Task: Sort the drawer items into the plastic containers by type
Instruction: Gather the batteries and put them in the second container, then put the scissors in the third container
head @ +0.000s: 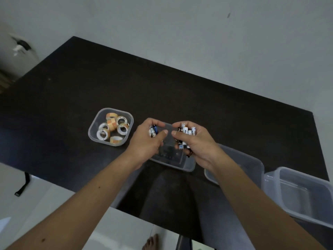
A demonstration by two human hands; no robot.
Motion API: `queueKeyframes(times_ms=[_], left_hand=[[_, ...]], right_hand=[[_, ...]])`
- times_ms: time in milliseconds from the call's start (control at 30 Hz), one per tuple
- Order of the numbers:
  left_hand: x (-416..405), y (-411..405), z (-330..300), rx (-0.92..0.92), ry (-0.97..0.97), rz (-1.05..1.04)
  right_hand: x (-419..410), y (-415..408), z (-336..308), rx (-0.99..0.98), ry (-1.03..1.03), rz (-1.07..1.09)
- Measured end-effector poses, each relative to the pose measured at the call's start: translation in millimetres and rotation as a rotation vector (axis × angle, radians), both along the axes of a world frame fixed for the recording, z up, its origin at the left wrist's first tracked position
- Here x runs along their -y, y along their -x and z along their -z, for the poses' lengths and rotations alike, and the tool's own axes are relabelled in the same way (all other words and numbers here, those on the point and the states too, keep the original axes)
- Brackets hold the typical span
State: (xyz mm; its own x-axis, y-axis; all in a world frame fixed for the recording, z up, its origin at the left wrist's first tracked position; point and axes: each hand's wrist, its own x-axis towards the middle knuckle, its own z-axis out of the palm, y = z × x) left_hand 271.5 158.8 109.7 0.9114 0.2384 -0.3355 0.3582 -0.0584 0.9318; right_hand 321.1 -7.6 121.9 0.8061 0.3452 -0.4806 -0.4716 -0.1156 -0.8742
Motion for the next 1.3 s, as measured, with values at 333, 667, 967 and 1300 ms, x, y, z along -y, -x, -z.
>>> queueKeyframes(times_ms=[333, 667, 967, 1300], left_hand=[[-7, 2, 14, 0.065, -0.113, 0.081], [-9, 15, 4, 0.143, 0.061, 0.02], [20, 56, -17, 0.228, 0.154, -0.027], [119, 174, 11, 0.146, 0.206, 0.073]], right_hand=[[-3, 3, 14, 0.09, -0.019, -0.046], [8, 11, 8, 0.174, -0.069, 0.031], [47, 51, -15, 0.261, -0.131, 0.06], [165, 175, -7, 0.26, -0.074, 0.048]])
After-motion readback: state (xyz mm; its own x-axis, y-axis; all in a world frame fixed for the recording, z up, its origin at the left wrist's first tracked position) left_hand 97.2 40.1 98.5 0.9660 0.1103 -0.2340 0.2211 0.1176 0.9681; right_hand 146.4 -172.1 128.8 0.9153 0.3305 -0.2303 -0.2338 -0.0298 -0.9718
